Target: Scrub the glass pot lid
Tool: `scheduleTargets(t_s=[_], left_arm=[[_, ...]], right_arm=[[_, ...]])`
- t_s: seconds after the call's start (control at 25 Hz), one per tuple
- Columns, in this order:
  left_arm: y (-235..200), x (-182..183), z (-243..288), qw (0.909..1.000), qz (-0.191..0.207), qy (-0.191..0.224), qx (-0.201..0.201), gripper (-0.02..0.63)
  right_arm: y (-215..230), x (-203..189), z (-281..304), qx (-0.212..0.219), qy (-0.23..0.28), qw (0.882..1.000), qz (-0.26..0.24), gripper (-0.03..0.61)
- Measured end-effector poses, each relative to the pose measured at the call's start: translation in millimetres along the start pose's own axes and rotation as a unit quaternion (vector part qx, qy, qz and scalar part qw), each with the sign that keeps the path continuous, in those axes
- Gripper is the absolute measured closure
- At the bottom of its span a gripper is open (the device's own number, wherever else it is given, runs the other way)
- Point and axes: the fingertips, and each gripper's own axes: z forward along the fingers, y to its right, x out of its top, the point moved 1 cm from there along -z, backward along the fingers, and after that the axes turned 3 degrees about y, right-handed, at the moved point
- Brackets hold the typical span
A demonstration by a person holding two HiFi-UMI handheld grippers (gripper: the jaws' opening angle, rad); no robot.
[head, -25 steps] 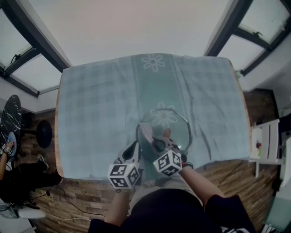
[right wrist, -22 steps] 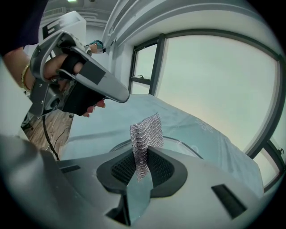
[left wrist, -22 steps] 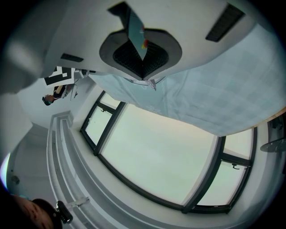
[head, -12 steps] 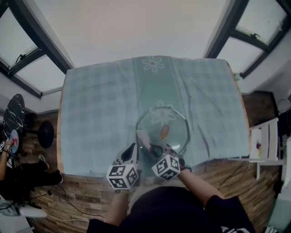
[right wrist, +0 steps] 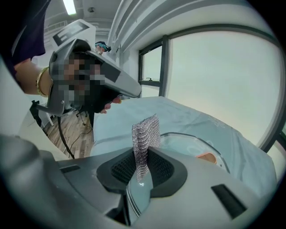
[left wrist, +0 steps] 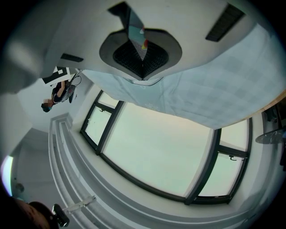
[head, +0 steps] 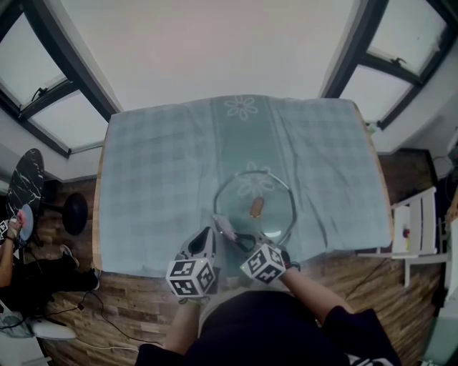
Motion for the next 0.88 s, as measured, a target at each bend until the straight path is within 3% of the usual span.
scheduleTargets(t_s=[0.36, 0.88], left_arm=[[0, 2, -4, 1.0, 0.006, -0.002, 0.004, 0.612], [-3, -16, 0, 0.9999, -0.002, -0.014, 0.006, 0.612]], right_arm=[[34, 16, -47, -0.039, 0.061, 0.993, 0.091, 0.506], [130, 2, -85, -0.161, 0.081, 0.976, 0.126, 0.506]])
